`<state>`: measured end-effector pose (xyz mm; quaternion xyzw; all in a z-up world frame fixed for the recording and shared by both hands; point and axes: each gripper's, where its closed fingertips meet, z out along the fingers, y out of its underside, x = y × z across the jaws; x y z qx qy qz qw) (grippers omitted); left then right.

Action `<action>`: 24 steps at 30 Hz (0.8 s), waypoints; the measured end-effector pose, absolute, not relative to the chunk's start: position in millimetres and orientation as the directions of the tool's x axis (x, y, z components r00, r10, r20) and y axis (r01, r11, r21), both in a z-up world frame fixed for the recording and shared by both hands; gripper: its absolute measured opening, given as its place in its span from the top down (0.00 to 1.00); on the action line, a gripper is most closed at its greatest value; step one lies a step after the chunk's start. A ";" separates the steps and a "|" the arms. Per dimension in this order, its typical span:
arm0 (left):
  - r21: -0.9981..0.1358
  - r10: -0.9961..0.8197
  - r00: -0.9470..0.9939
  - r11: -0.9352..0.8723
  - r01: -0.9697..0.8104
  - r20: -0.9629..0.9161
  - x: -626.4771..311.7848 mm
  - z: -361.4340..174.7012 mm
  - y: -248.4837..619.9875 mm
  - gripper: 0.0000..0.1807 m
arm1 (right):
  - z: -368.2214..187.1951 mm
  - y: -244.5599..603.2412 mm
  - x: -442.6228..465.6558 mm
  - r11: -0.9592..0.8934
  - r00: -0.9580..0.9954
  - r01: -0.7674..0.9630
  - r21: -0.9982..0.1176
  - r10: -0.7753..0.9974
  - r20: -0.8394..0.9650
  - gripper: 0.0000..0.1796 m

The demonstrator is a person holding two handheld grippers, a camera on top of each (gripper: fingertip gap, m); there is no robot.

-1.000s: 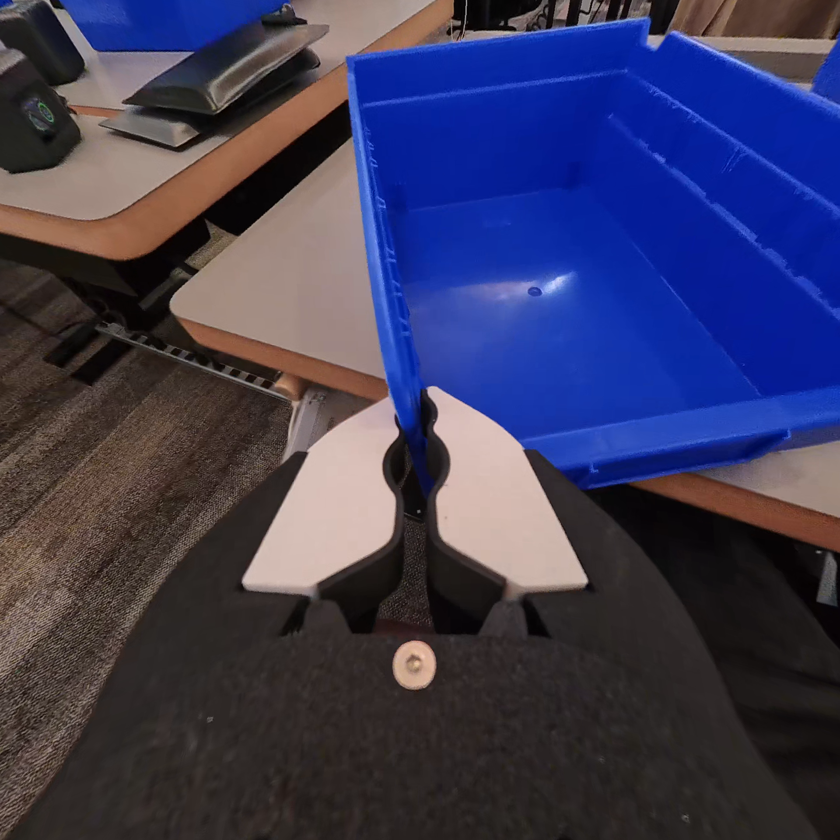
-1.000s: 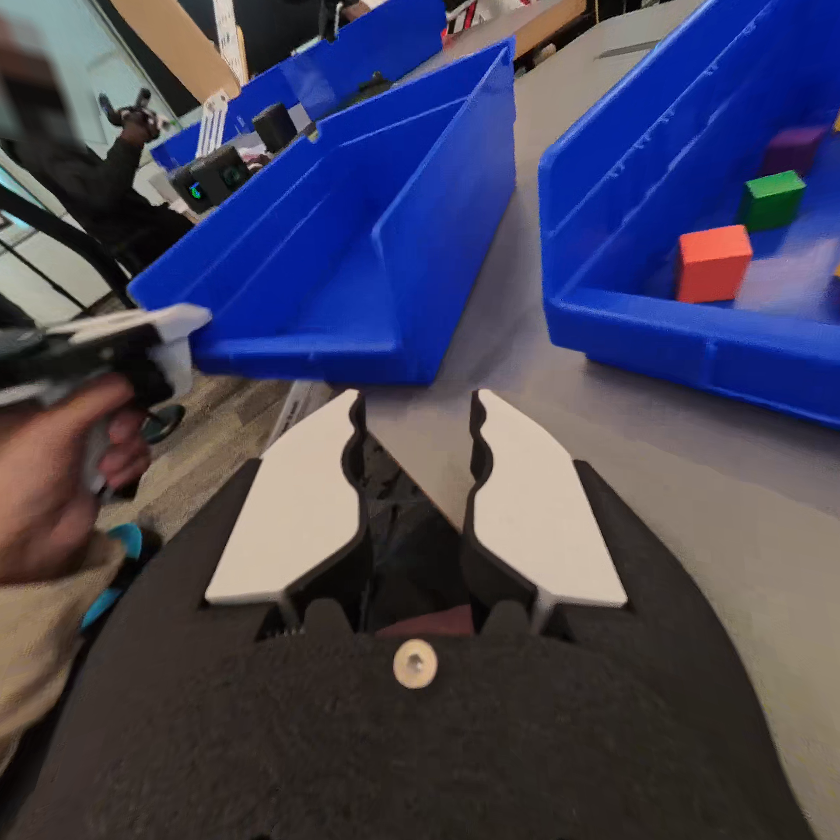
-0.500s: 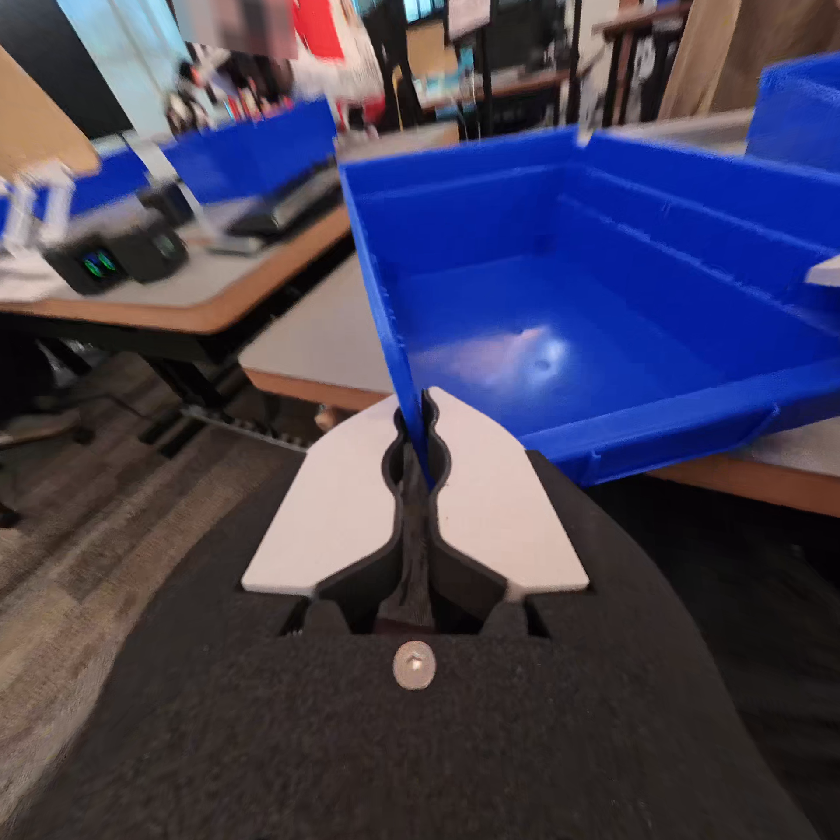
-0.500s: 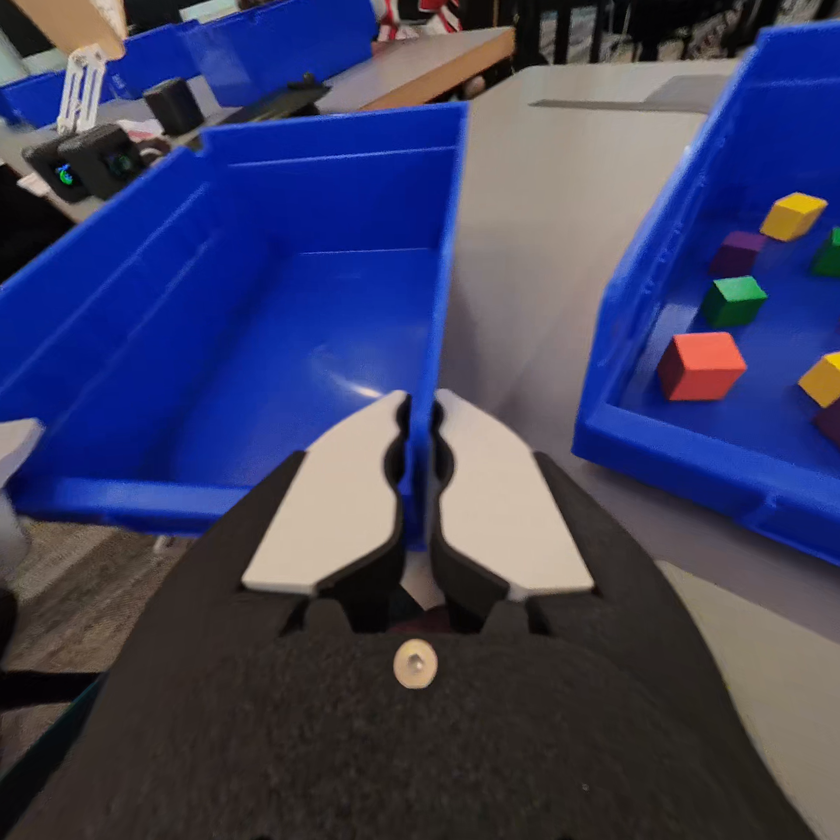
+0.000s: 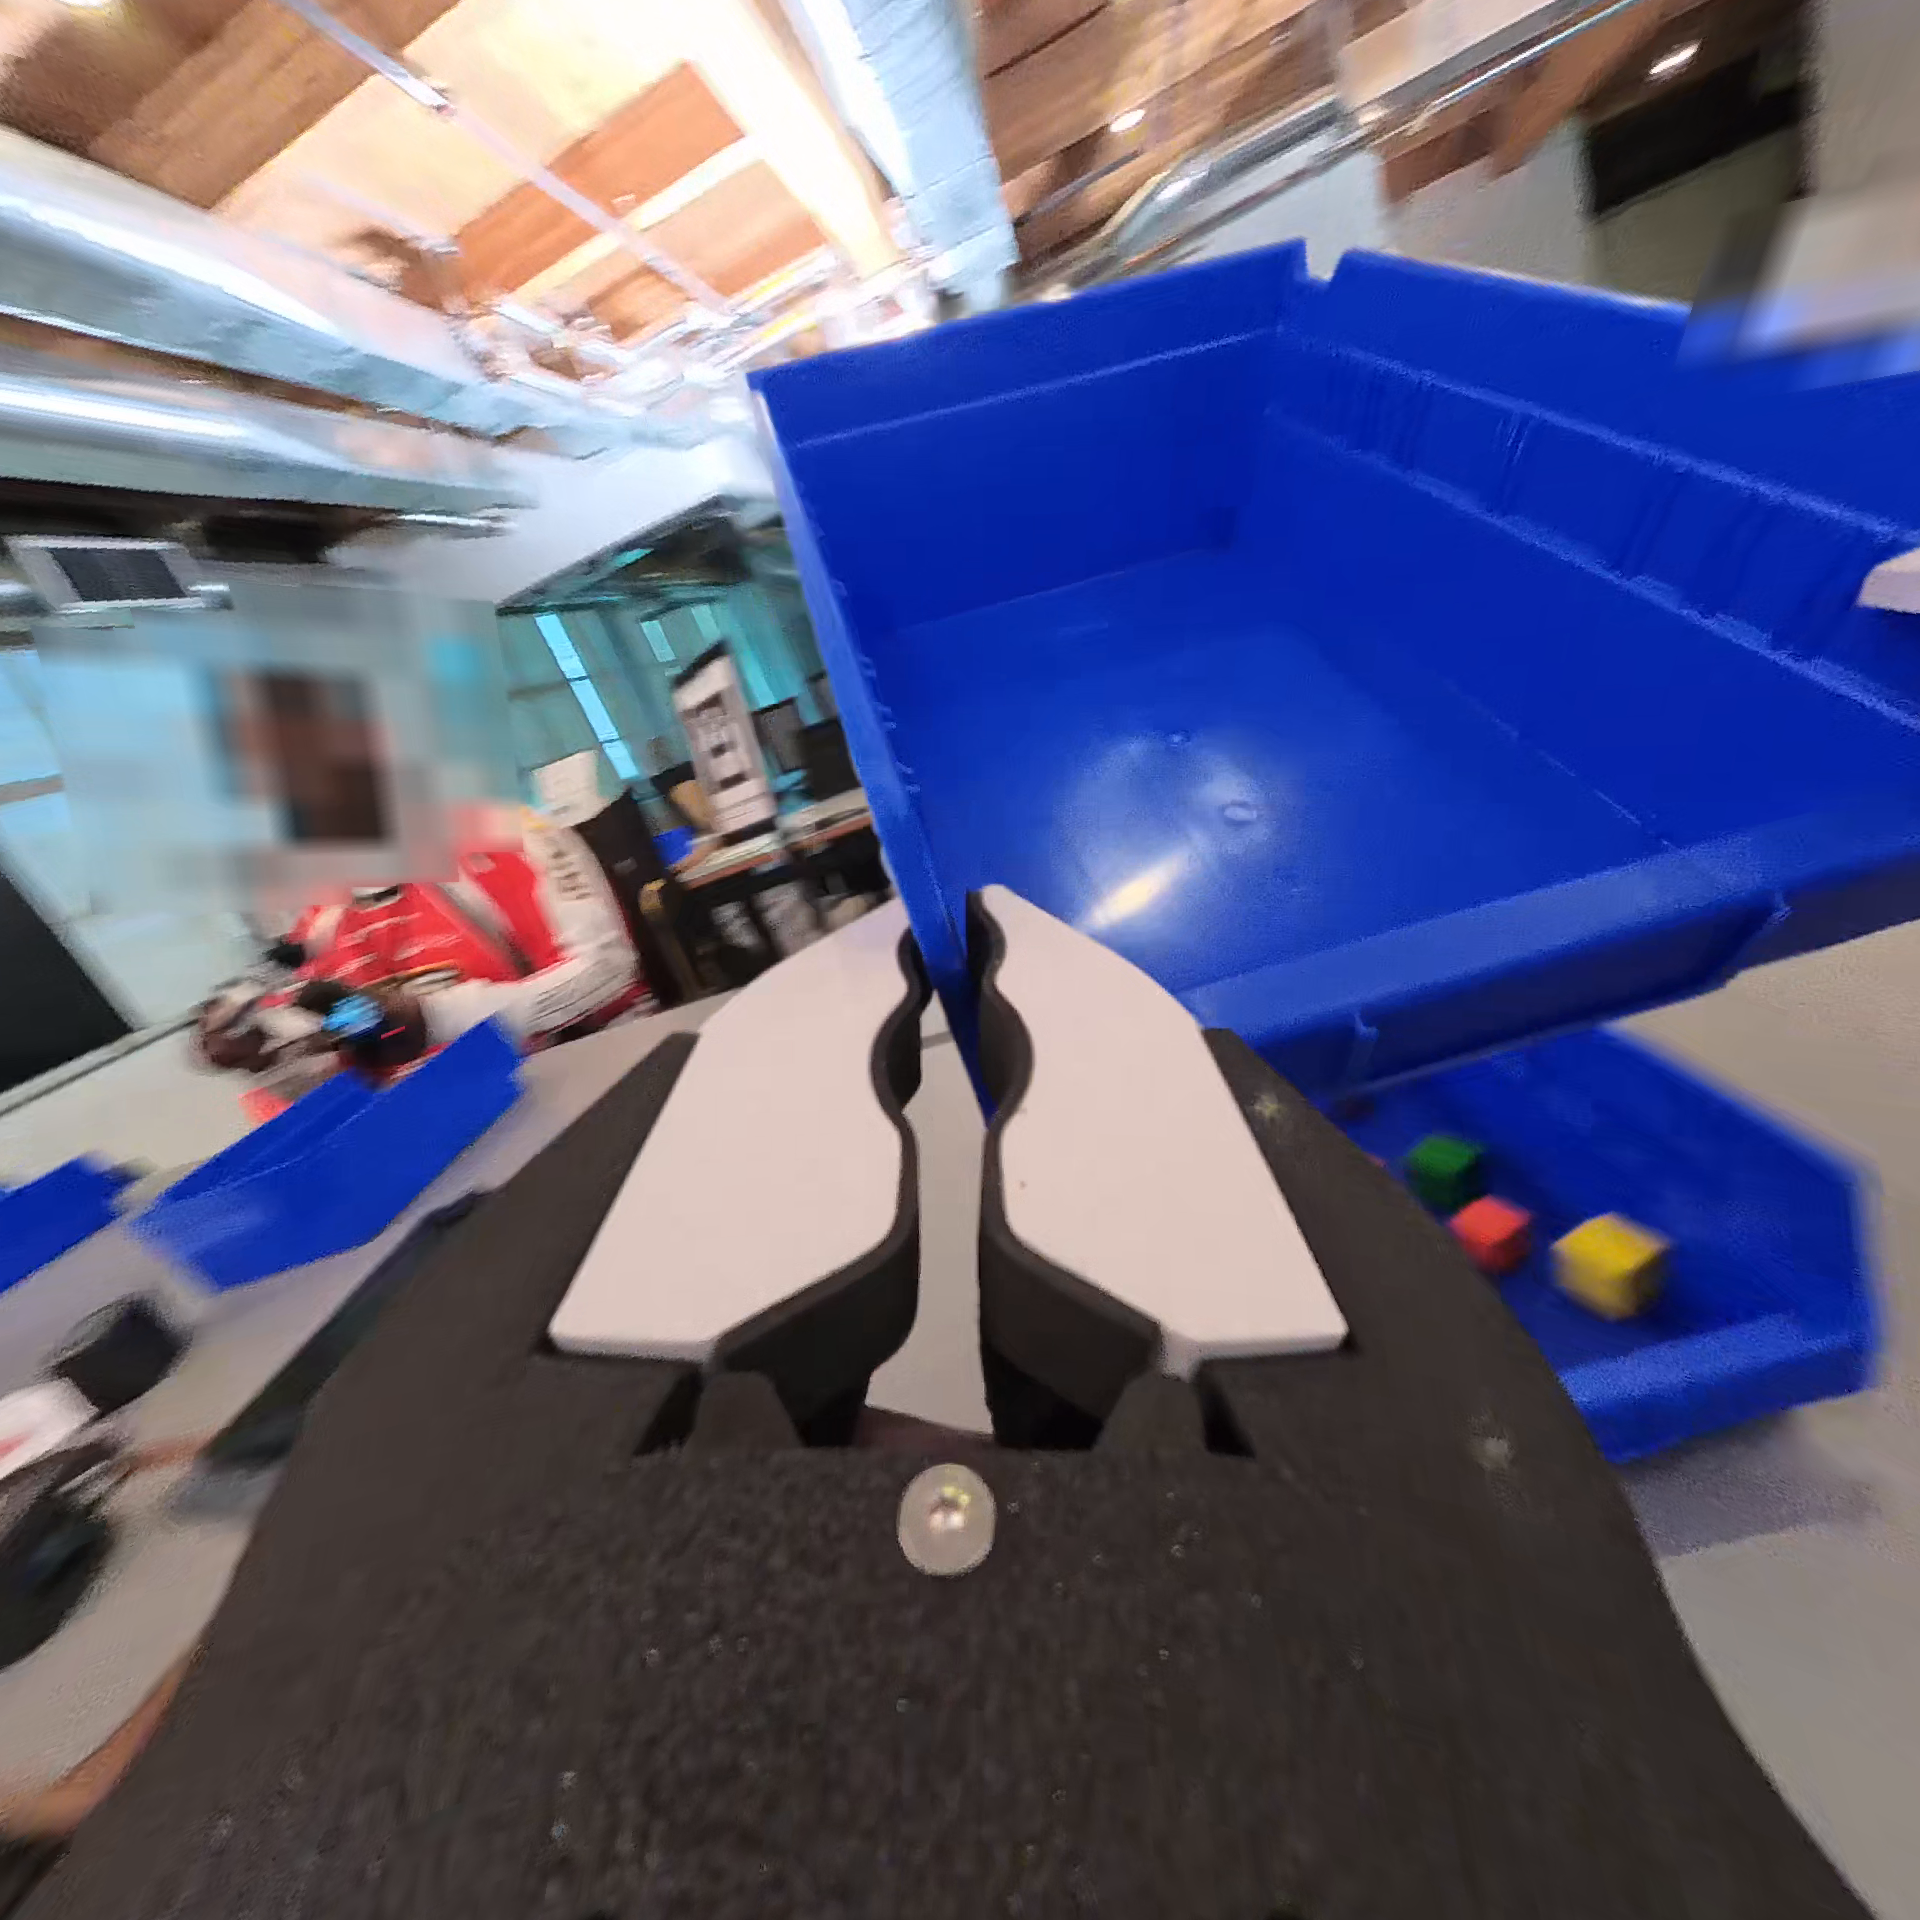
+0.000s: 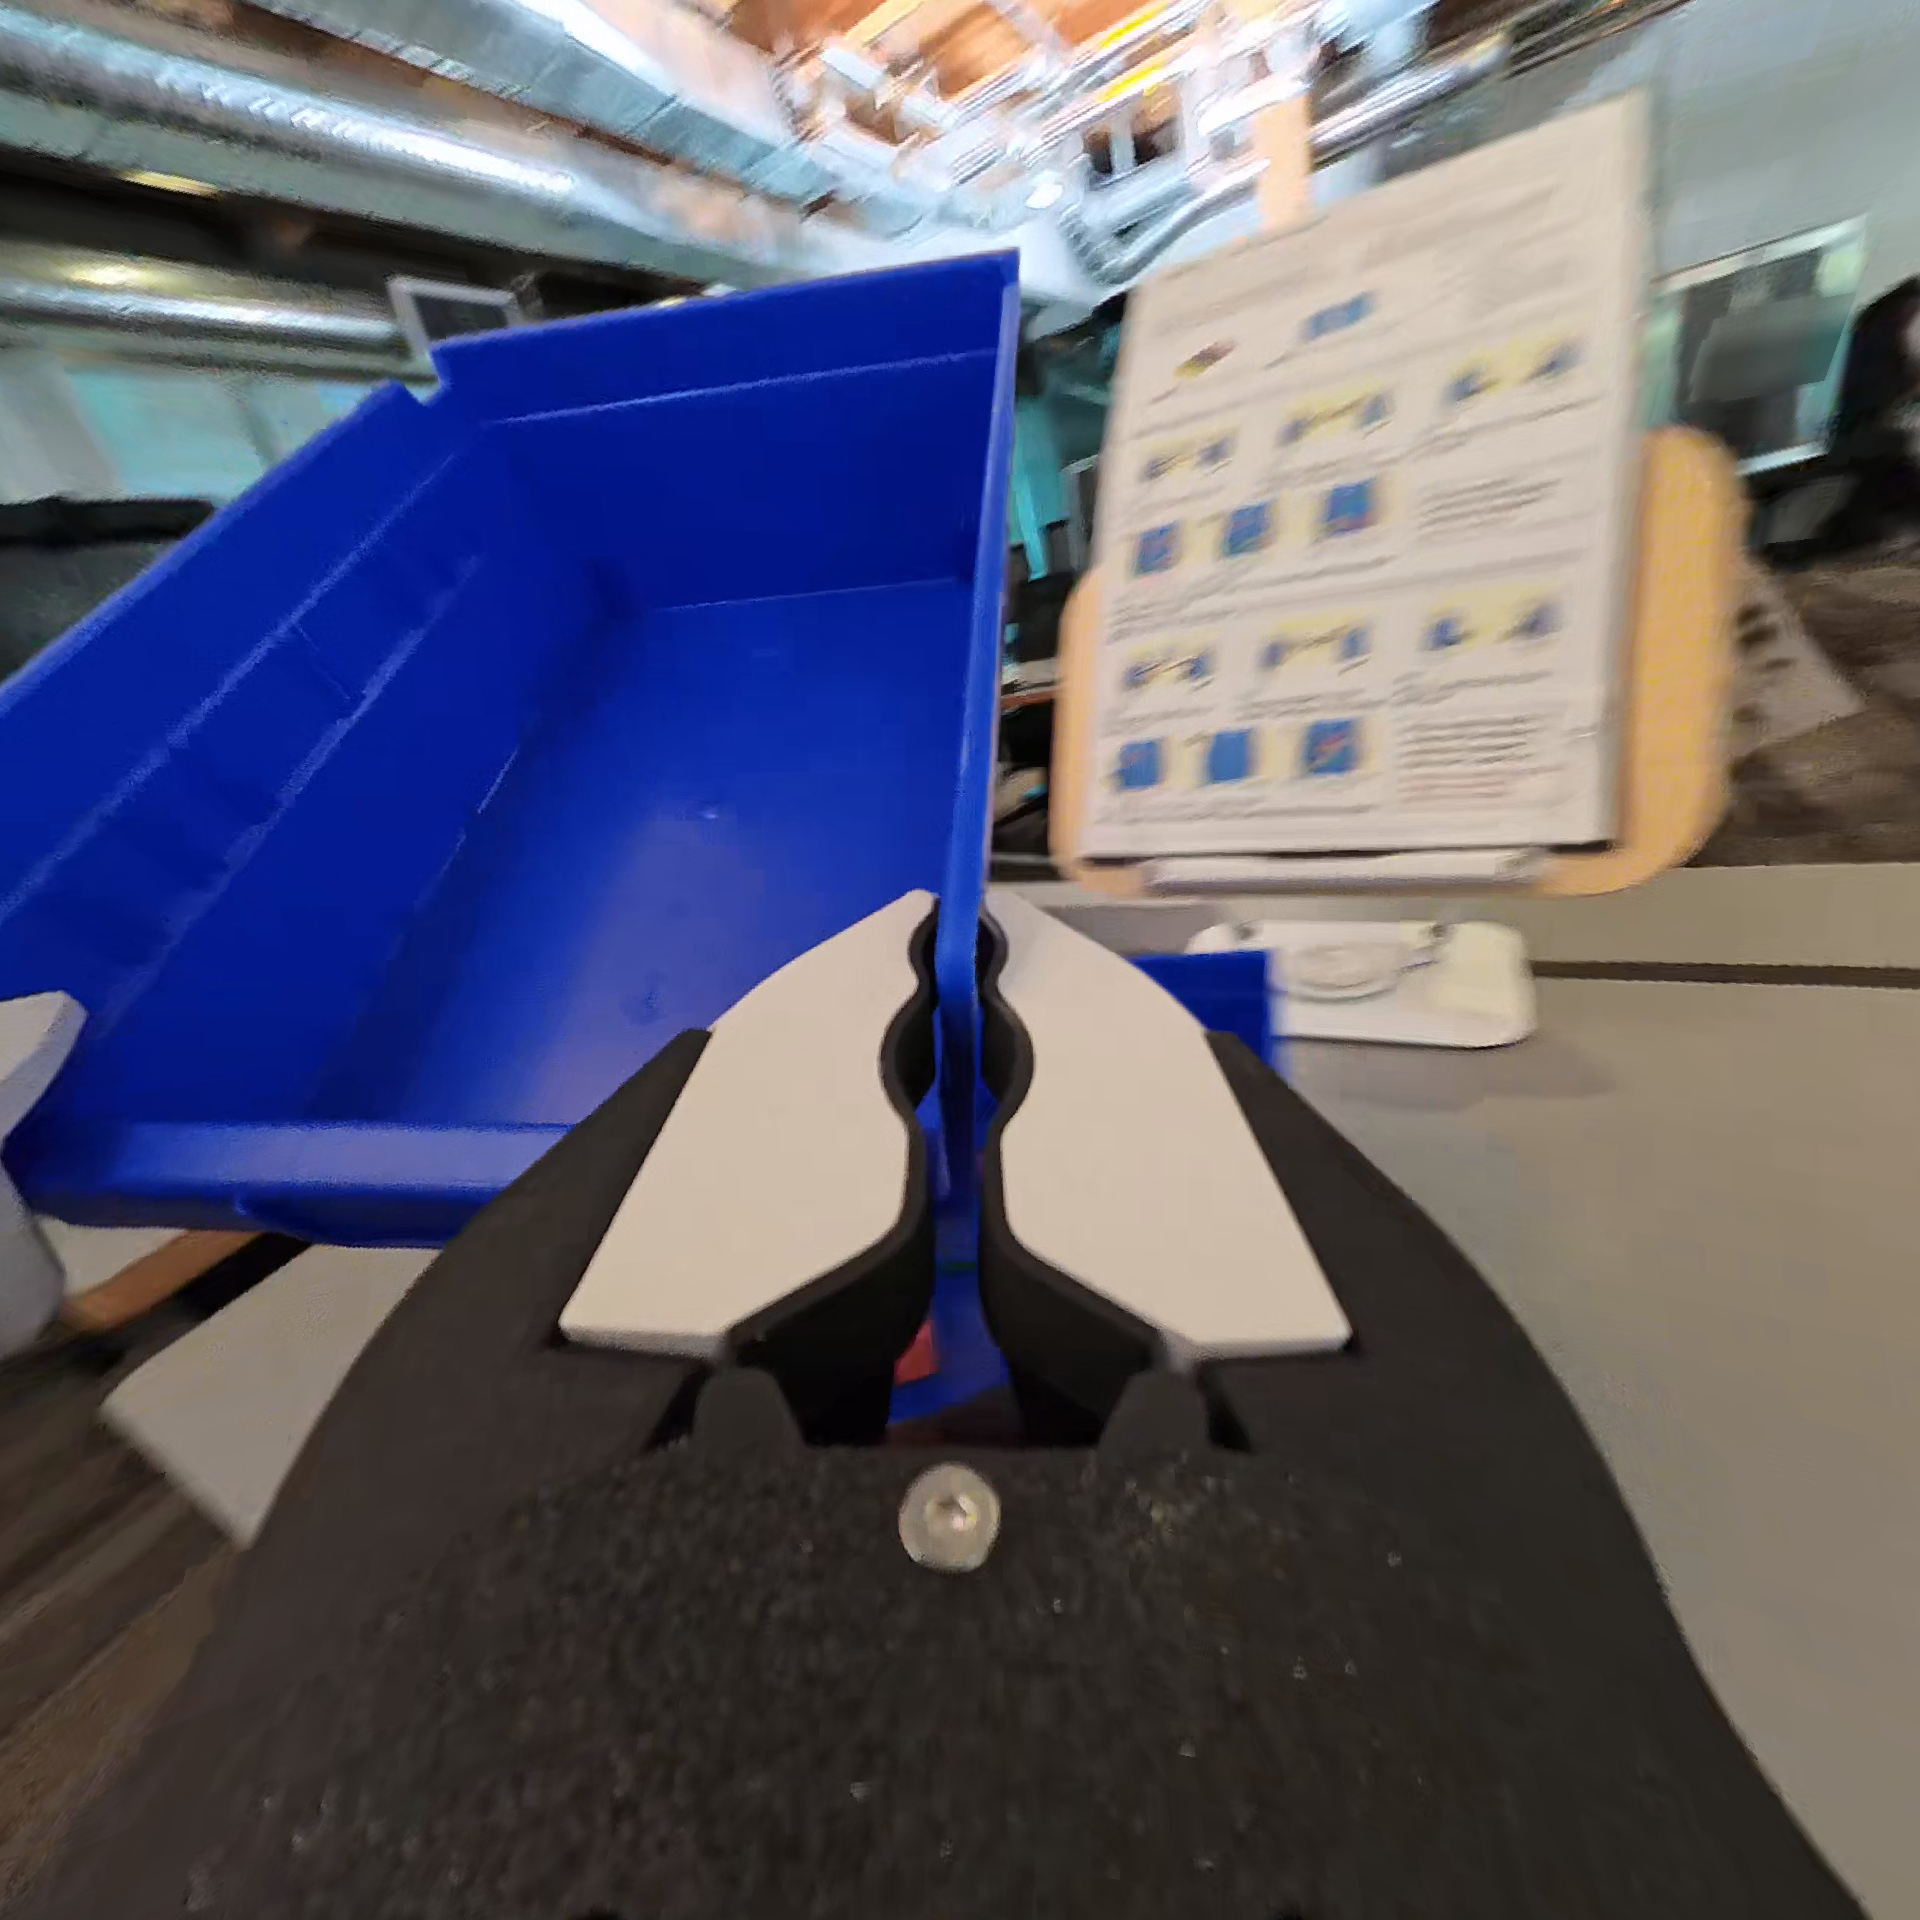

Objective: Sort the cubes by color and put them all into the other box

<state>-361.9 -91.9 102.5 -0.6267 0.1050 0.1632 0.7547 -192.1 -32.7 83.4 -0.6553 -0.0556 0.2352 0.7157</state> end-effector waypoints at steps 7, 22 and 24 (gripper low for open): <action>-0.959 -0.246 0.931 0.159 -0.236 -0.270 -148.8 82.1 -10.2 0.98 | 92.1 -20.4 32.9 0.054 0.972 -0.231 -0.972 0.060 -0.228 0.98; -0.960 -0.434 0.895 -0.193 -0.202 -0.101 50.8 -97.8 33.5 0.97 | -82.3 13.0 240.1 -0.316 0.973 -0.230 -0.921 -0.092 -0.212 0.98; -0.954 -0.446 0.889 -0.209 -0.213 -0.100 55.3 -108.8 35.4 0.97 | -91.3 15.3 244.6 -0.323 0.974 -0.227 -0.919 -0.091 -0.208 0.98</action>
